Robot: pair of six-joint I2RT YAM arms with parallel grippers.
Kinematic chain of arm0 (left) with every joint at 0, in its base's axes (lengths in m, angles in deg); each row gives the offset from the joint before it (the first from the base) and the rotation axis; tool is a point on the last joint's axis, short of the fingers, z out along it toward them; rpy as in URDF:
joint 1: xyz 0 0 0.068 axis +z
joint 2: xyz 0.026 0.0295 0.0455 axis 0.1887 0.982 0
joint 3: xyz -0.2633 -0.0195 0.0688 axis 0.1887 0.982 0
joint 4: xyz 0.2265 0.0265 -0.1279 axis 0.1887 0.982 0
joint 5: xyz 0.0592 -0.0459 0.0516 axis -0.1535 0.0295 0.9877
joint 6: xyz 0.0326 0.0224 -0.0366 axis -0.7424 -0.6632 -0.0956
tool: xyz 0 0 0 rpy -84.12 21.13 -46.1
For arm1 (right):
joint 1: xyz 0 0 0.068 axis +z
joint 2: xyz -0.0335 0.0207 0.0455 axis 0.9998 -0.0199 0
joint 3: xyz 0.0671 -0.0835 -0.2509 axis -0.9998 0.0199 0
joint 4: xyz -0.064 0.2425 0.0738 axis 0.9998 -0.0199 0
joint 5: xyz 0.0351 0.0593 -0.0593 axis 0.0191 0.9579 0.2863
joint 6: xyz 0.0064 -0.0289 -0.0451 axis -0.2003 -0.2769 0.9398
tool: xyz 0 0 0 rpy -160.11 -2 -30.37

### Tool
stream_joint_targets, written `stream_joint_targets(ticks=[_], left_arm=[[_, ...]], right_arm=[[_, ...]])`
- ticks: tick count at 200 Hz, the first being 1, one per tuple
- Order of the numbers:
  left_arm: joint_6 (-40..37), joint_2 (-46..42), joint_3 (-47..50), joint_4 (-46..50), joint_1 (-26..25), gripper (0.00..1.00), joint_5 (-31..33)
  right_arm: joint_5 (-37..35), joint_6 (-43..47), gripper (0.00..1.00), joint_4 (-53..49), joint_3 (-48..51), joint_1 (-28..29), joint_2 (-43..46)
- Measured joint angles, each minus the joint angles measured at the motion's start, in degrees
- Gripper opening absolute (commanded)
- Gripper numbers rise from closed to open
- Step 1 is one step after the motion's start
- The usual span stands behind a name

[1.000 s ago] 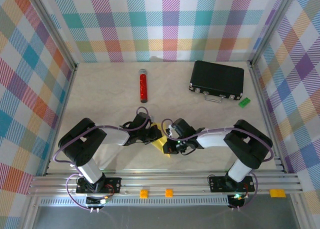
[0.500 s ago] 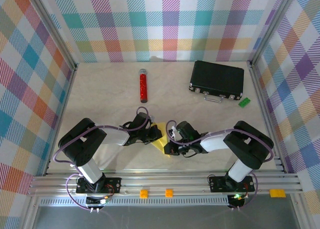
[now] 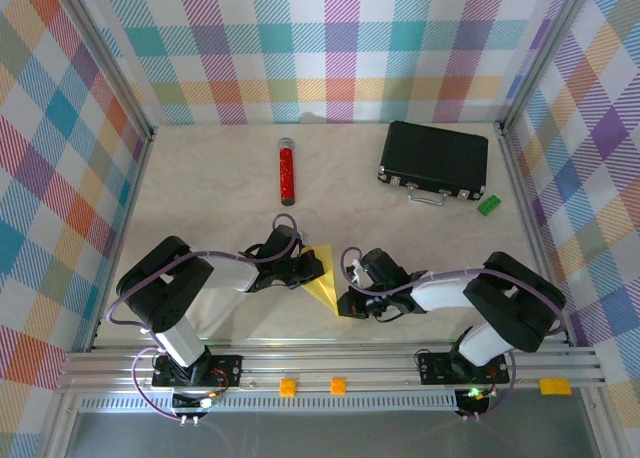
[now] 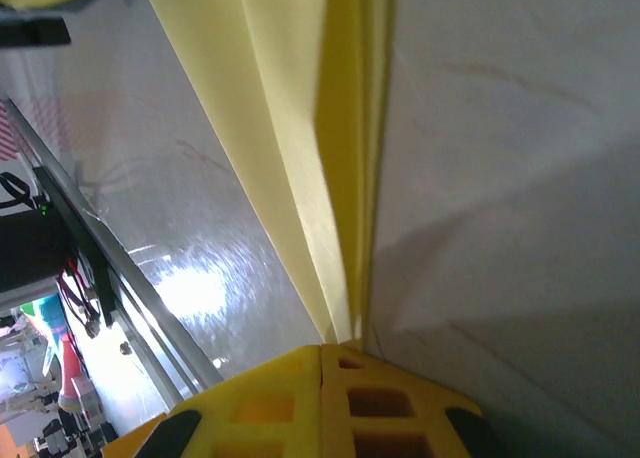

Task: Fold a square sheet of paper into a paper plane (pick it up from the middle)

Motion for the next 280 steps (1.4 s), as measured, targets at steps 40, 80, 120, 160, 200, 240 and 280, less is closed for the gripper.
stream_joint_targets(ticks=[40,80,120,160,200,240,280], left_arm=[[0.0,0.0,0.13,-0.37,0.0,0.0,0.0],[0.0,0.0,0.31,-0.63,0.0,0.0,-0.02],[0.0,0.0,0.37,-0.83,0.0,0.0,-0.04],[0.0,0.04,0.37,-0.85,0.0,0.0,-0.07],[0.0,0.07,0.37,-0.87,0.0,0.0,-0.24],[0.02,0.15,0.37,-1.09,0.0,0.0,-0.35],[-0.04,0.15,0.33,-1.03,0.0,0.0,-0.37]], right_arm=[[0.07,0.85,0.03,-7.21,-0.22,0.0,4.04],[-0.07,0.85,0.02,-10.01,-7.37,-0.02,5.77],[-1.75,0.76,0.02,-8.98,-15.15,-0.66,-1.36],[-2.6,0.57,0.02,-9.07,-16.61,-1.22,-7.87],[-2.91,0.55,0.02,-9.14,-17.44,-2.36,-9.97],[-2.23,0.55,0.02,-8.59,-18.29,-2.78,-13.4],[-2.08,0.57,0.02,-7.08,-17.31,-2.97,-13.22]])
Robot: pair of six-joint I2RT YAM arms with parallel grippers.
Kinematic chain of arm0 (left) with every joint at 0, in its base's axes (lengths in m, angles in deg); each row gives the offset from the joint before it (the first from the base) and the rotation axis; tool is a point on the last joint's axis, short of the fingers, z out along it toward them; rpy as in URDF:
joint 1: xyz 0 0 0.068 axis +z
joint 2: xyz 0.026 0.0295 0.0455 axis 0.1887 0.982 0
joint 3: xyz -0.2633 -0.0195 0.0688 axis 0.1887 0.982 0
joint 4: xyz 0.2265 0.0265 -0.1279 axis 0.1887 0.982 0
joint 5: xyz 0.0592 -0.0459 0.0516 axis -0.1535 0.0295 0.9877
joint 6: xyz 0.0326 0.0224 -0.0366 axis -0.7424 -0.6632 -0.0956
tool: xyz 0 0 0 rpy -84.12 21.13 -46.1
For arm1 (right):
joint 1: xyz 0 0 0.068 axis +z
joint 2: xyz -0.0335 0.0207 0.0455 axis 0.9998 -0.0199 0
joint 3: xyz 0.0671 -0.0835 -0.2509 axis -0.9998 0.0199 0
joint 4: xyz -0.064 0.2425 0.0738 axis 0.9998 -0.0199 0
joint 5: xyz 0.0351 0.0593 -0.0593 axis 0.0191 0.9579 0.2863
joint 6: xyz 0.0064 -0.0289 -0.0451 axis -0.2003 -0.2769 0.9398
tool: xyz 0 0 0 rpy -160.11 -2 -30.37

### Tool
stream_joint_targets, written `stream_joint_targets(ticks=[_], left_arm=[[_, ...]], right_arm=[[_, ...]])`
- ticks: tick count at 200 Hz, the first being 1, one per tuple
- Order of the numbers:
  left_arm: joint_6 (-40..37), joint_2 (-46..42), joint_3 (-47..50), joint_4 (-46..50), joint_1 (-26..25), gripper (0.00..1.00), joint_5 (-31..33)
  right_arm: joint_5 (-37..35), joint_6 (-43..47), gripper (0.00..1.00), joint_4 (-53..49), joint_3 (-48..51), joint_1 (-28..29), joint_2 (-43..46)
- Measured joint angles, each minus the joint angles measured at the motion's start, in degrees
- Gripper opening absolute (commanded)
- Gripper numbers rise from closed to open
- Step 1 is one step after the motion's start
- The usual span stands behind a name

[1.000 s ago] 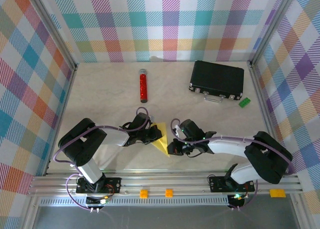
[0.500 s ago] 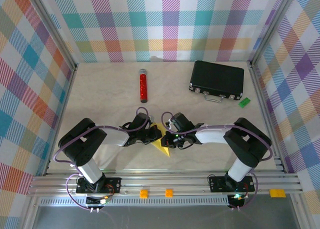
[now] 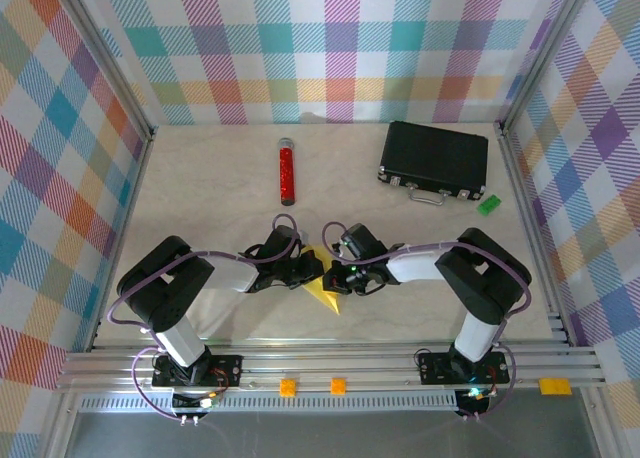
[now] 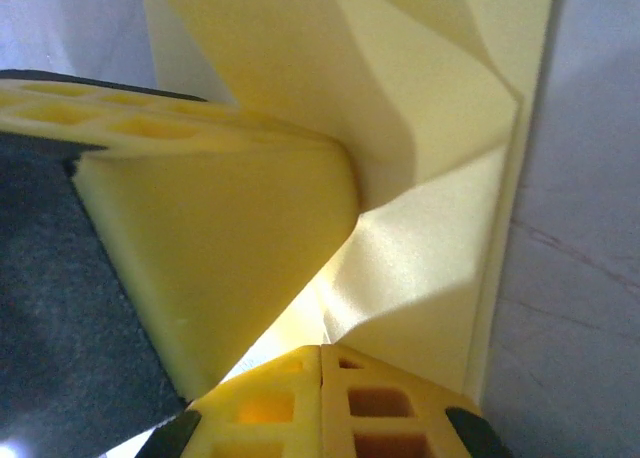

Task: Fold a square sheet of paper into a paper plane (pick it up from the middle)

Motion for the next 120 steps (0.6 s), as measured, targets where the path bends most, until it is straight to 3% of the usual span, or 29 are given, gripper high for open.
stream_joint_targets(ticks=[67,120], left_arm=[[-0.81,-0.02,-1.16,2.19,0.0,0.0,-0.2],[-2.78,-4.04,-1.2,5.2,-0.04,0.02,-0.04]], right_arm=[[2.14,-1.36,0.0,9.22,5.86,-1.2,1.33],[4.33,-0.83,0.0,8.44,6.12,-1.97,1.33]])
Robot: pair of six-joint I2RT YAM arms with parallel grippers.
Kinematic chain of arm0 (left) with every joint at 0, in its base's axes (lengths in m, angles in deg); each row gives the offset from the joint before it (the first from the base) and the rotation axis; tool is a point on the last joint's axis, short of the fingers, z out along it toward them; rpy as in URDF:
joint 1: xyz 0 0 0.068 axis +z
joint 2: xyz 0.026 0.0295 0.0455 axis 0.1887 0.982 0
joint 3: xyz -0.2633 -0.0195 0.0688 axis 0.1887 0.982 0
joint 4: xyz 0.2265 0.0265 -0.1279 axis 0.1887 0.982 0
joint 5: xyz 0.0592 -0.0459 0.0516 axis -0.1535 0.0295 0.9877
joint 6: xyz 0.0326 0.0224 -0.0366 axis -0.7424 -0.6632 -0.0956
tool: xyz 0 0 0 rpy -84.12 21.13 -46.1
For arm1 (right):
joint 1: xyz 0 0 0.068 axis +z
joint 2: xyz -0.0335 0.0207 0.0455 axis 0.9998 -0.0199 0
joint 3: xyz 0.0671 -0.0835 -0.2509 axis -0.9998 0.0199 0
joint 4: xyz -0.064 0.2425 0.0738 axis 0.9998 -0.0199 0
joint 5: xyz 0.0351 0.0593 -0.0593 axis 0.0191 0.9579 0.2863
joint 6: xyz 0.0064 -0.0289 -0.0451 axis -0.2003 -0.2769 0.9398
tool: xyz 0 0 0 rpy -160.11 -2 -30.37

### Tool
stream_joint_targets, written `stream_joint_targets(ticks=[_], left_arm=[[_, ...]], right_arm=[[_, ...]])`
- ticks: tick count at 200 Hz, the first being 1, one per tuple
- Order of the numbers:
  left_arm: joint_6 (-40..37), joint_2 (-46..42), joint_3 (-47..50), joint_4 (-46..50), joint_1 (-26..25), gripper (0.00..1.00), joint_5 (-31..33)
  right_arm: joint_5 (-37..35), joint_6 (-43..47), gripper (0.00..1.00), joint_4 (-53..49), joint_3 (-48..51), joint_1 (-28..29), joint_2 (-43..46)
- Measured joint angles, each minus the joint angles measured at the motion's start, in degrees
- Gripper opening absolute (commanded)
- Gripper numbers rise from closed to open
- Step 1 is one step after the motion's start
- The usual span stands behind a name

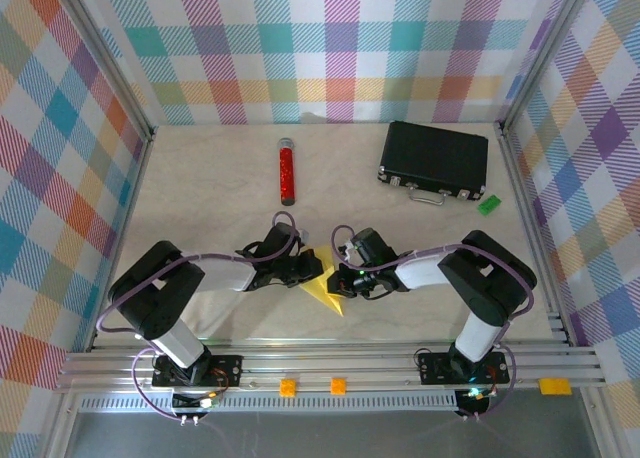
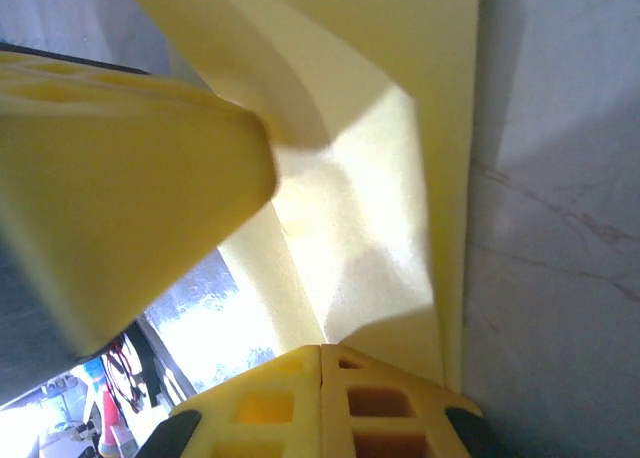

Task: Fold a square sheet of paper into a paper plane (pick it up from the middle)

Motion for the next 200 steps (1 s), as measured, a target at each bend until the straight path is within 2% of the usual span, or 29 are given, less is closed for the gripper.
stream_joint_targets(ticks=[40,97,128,160,200], left_arm=[[0.46,-1.31,0.02,-0.22,-0.85,0.0,-0.24],[1.95,2.4,-0.22,1.01,-1.97,0.0,1.16],[1.68,3.48,-2.08,3.02,-0.07,0.0,-0.35],[0.11,5.6,-4.74,4.66,3.96,0.0,-3.02],[-2.64,7.37,-7.96,7.41,8.2,0.0,-3.32]], right_arm=[[-0.04,0.02,0.0,-1.81,-0.81,0.0,0.0],[0.0,0.02,0.0,-2.29,-0.94,-0.02,-0.04],[-0.31,0.76,0.0,-2.58,-0.92,0.0,0.11],[-0.74,1.42,0.0,-2.71,-0.87,-0.07,0.33],[-0.74,1.97,0.0,-2.69,-0.76,-0.07,0.35]])
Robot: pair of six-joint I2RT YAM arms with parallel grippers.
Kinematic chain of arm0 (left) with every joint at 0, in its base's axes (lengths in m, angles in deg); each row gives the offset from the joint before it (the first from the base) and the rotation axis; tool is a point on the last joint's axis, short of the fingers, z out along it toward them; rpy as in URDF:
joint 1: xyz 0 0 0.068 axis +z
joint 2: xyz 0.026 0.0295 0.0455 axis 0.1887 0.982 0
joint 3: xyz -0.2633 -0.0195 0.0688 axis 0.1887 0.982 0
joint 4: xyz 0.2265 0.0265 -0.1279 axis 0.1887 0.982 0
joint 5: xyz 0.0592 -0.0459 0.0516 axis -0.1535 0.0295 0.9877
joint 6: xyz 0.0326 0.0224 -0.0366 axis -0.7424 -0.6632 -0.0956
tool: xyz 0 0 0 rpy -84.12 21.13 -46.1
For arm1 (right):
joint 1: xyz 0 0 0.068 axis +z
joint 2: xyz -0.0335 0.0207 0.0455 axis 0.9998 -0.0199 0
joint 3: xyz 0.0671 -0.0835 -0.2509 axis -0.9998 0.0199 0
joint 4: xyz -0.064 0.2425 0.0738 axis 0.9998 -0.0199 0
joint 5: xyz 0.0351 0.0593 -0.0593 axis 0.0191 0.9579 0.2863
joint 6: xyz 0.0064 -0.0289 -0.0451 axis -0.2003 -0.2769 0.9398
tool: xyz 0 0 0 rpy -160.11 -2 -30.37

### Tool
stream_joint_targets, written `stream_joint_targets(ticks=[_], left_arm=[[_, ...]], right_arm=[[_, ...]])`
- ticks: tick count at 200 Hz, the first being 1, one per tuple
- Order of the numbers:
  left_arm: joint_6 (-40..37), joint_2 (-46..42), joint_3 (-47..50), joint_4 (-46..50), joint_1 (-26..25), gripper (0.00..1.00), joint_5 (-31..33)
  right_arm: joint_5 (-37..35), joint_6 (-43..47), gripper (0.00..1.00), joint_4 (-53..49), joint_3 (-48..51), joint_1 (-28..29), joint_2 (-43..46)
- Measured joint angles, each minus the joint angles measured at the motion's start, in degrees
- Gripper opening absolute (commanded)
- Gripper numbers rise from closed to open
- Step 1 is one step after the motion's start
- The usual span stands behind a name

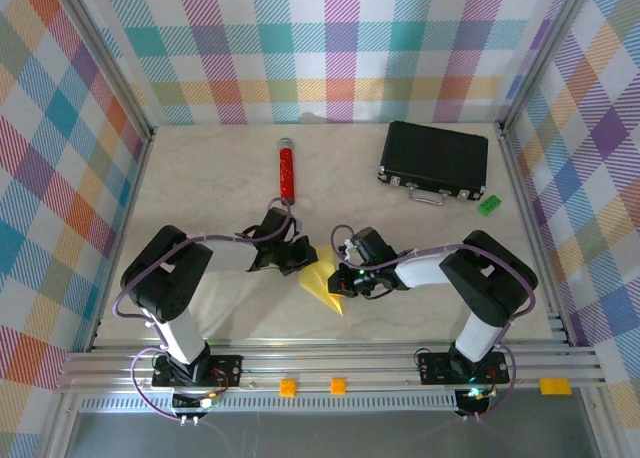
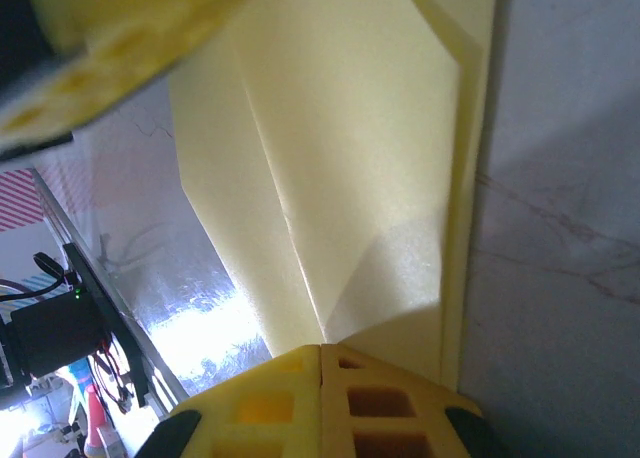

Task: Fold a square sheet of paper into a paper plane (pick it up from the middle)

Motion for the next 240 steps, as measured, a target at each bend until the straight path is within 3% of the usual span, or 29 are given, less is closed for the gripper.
stream_joint_targets(ticks=[64,110,137,177,209,240], left_arm=[[-3.61,1.62,-3.8,3.3,7.23,0.0,1.51],[-4.68,1.07,-5.46,6.45,8.52,0.0,3.8],[-4.48,-4.37,-4.02,7.54,8.5,0.0,4.35],[-4.22,-11.3,-0.22,4.0,5.09,0.0,1.51],[-4.22,-8.09,1.16,0.81,-0.79,0.0,-1.75],[-3.98,-1.99,1.81,-1.36,-2.78,0.0,-1.9]], right_arm=[[0.5,1.57,0.0,-0.15,0.0,-0.09,0.0],[2.38,3.76,0.0,-2.27,-0.31,-0.31,-0.02],[3.02,4.76,0.0,-3.58,-0.66,-0.37,-0.02],[3.67,5.6,0.0,-5.22,-1.09,-0.68,-0.02],[3.65,5.62,0.0,-6.45,-1.55,-0.68,-0.02],[3.65,5.62,0.0,-7.1,-1.73,-0.68,0.11]])
